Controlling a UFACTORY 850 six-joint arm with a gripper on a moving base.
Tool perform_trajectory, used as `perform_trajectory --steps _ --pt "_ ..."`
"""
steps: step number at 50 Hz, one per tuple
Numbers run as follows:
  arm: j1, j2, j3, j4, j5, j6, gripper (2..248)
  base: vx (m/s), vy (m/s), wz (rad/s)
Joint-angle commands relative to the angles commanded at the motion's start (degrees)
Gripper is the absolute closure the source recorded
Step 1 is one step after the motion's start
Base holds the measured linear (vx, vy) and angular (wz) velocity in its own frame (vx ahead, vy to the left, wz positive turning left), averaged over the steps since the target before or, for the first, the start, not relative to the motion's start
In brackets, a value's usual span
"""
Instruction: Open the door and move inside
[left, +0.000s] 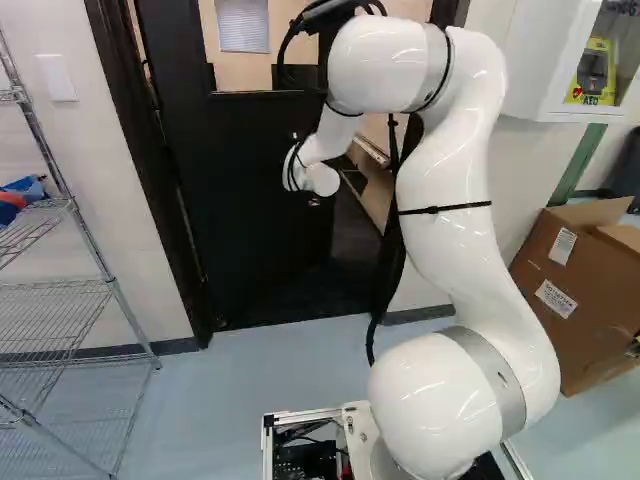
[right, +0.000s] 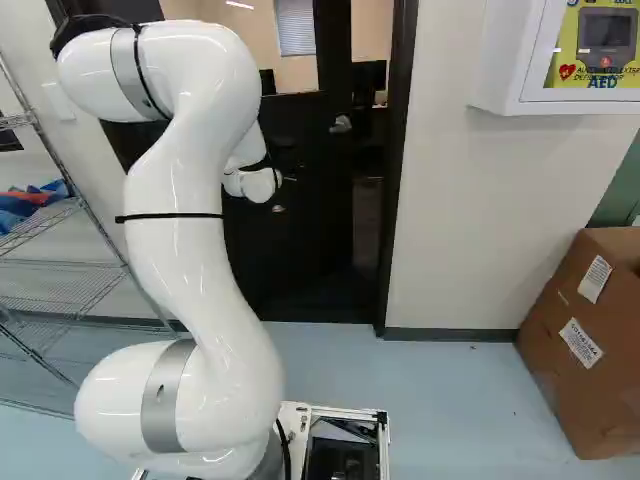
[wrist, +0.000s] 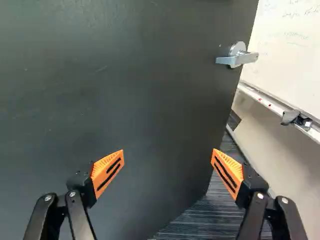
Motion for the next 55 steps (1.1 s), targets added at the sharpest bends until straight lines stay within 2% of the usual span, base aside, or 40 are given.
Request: perform_trajectory --steps 20,55 --pt "-0.88 5.53 7.17 -0.47 0.0 0.0 3 0.0 0.0 0.0" --pt "-2.5 15.29 19.15 -6.0 0.0 0.0 3 0.0 0.0 0.0"
